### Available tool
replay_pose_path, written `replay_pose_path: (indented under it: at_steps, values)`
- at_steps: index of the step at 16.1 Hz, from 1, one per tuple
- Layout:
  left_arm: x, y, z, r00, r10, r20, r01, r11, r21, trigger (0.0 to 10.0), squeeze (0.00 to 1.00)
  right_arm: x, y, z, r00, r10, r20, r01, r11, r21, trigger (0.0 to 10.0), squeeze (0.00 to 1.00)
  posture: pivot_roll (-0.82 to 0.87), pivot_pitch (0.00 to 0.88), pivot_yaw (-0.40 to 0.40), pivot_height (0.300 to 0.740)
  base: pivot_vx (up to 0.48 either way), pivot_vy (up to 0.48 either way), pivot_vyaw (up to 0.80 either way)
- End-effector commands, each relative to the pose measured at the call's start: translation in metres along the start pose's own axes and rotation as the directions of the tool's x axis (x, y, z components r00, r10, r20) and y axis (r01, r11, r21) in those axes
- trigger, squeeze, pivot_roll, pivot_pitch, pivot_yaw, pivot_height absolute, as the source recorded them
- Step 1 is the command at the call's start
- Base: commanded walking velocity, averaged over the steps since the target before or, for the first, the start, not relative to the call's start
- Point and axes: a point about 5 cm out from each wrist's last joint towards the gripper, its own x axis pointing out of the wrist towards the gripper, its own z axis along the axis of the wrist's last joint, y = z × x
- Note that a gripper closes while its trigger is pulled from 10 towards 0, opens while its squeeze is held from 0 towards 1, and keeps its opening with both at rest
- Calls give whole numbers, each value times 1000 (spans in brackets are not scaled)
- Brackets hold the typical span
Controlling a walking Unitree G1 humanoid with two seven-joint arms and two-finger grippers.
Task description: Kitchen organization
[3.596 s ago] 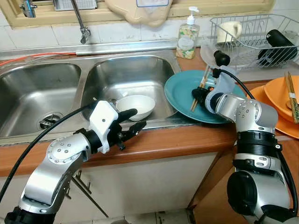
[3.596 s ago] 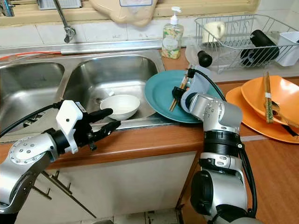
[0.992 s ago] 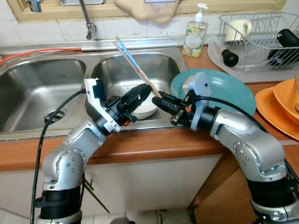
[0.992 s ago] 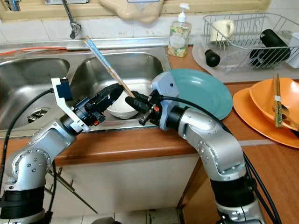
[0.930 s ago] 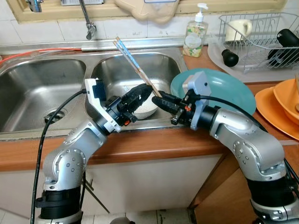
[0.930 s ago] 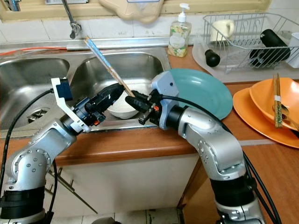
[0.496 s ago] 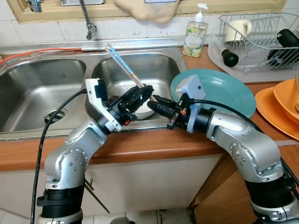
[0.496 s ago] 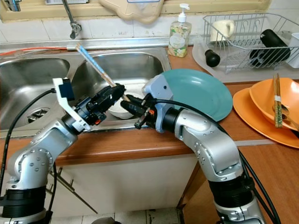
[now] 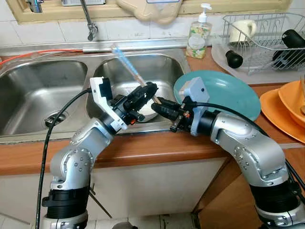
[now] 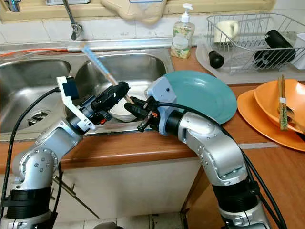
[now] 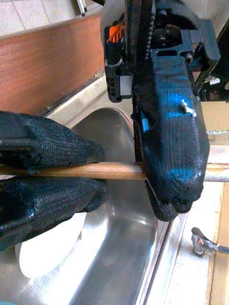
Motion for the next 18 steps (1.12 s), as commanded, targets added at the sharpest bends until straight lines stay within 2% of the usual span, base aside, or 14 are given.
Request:
replay_pose_path:
  at_steps: [1, 3, 4, 5, 6, 7, 11, 13, 14, 15, 18]
  values:
    - [-3, 8, 2, 998, 57, 1, -57, 998, 18, 0, 0, 0, 2, 5, 1000, 4, 26, -3, 999, -34, 10000, 0, -12, 0, 71, 740, 0, 0, 0]
    - [-3, 8, 3, 998, 59, 5, -59, 998, 18, 0, 0, 0, 1, 6, 1000, -2, 24, 3, 999, -35, 10000, 0, -12, 0, 72, 740, 0, 0, 0]
    - [-3, 9, 5, 998, 61, 14, -61, 998, 18, 0, 0, 0, 0, 6, 1000, -1, 25, 2, 1000, -24, 10000, 969, -13, 0, 73, 740, 0, 0, 0]
    - [-2, 9, 7, 998, 63, 20, -64, 998, 19, 0, 0, 0, 0, 6, 1000, -2, 26, 2, 1000, -22, 10000, 1000, -16, 0, 74, 740, 0, 0, 0]
    - [-1, 11, 11, 997, 72, 38, -73, 997, 19, 0, 0, -1, -1, 7, 1000, -15, 25, 16, 999, -35, 10000, 1000, -16, 0, 75, 740, 0, 0, 0]
    - [0, 14, 16, 995, 88, 56, -89, 996, 22, 0, 0, -2, -3, 7, 999, -40, 24, 41, 997, -59, 10000, 0, -17, 0, 76, 740, 0, 0, 0]
    - [-1, 36, 34, 970, 207, 125, -211, 977, 16, 0, 0, -7, -7, 9, 998, -66, 23, 68, 995, -75, 10000, 0, -21, 0, 79, 740, 0, 0, 0]
    - [-2, 60, 42, 918, 378, 117, -381, 924, 2, 0, 0, -11, -9, 10, 997, -79, 20, 81, 993, -80, 10000, 0, -18, 0, 74, 740, 0, 0, 0]
    - [-2, 65, 42, 906, 410, 107, -412, 911, 2, 0, 0, -11, -9, 10, 997, -80, 19, 81, 993, -82, 10000, 0, -17, 0, 73, 740, 0, 0, 0]
    - [0, 87, 40, 836, 544, 69, -544, 839, -13, 0, 0, -12, -8, 10, 997, -77, 15, 78, 993, -84, 10000, 0, -17, 0, 70, 740, 0, 0, 0]
    - [10, 106, 35, 775, 632, 24, -631, 775, -44, 0, 0, -10, -5, 9, 998, -69, 8, 69, 994, -89, 10000, 0, -21, 0, 70, 740, 0, 0, 0]
